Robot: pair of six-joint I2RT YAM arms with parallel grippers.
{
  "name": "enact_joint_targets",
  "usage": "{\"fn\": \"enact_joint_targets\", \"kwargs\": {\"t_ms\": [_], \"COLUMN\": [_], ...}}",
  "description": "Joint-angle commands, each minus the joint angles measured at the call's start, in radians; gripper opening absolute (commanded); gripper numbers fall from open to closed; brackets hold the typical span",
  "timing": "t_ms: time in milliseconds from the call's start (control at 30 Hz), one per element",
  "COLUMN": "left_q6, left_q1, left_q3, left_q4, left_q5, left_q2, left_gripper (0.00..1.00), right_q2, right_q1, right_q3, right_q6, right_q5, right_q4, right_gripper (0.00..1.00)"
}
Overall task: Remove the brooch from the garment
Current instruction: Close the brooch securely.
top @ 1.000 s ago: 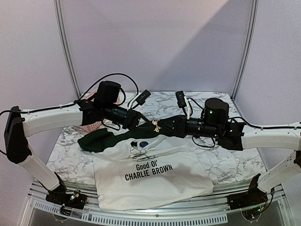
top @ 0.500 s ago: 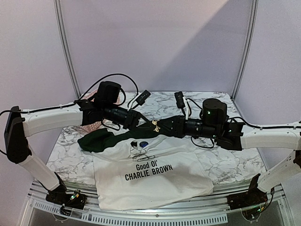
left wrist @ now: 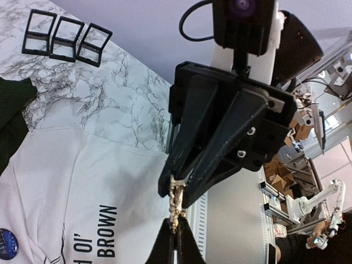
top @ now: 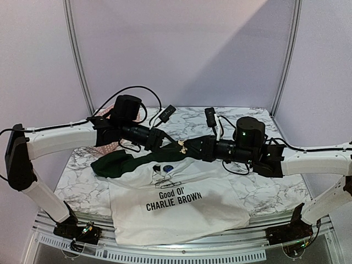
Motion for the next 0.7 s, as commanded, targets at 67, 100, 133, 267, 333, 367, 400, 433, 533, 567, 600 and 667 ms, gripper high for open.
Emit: {"fn": "enact_joint_targets", "kwargs": {"t_ms": [67, 100, 133, 267, 333, 367, 400, 433, 533, 567, 600, 667], "left_q6": [-0.005, -0.004, -0.004, 0.000, 0.002, 0.001, 0.001, 0.004, 0.007, 0.007, 0.007, 0.009], "left_q1": [0.007, 0.010, 0.012, 0.019, 0.019, 0.019, 0.019, 0.019, 0.021, 0.023, 0.025, 0.028], "left_q3": [0.012, 0.013, 0.015, 0.022, 0.024, 0.024, 0.024, 0.024, 0.026, 0.026, 0.027, 0.024], "left_q4": [0.040, 0.034, 0.029, 0.009, 0.004, 0.004, 0.003, 0.001, -0.005, -0.005, -0.002, 0.010], "left_q5": [0.057, 0.051, 0.047, 0.029, 0.032, 0.033, 0.031, 0.027, 0.019, 0.022, 0.025, 0.033], "left_q2": [-0.011, -0.007, -0.005, 0.006, 0.010, 0.010, 0.010, 0.008, 0.006, 0.006, 0.004, -0.005], "left_gripper": [0.00, 0.00, 0.00, 0.00, 0.00, 0.00, 0.00, 0.00, 0.00, 0.00, 0.00, 0.00], "right_q2": [-0.028, -0.034, -0.043, -0.053, -0.052, -0.051, -0.051, -0.052, -0.073, -0.082, -0.099, -0.124], "right_q1": [-0.024, -0.024, -0.023, -0.024, -0.024, -0.024, -0.024, -0.024, -0.024, -0.024, -0.024, -0.024], "right_q3": [-0.069, -0.072, -0.075, -0.077, -0.077, -0.077, -0.083, -0.087, -0.113, -0.121, -0.130, -0.148], "right_q6": [0.041, 0.043, 0.043, 0.043, 0.036, 0.034, 0.031, 0.029, 0.002, -0.022, -0.038, -0.095], "right_q5": [0.165, 0.166, 0.166, 0.167, 0.156, 0.142, 0.128, 0.112, 0.062, 0.048, 0.037, 0.022], "right_q4": [-0.076, -0.075, -0.073, -0.065, -0.054, -0.044, -0.027, -0.014, 0.039, 0.046, 0.046, 0.034], "right_gripper": [0.11, 0.11, 0.12, 0.14, 0.16, 0.17, 0.18, 0.20, 0.28, 0.32, 0.36, 0.44]}}
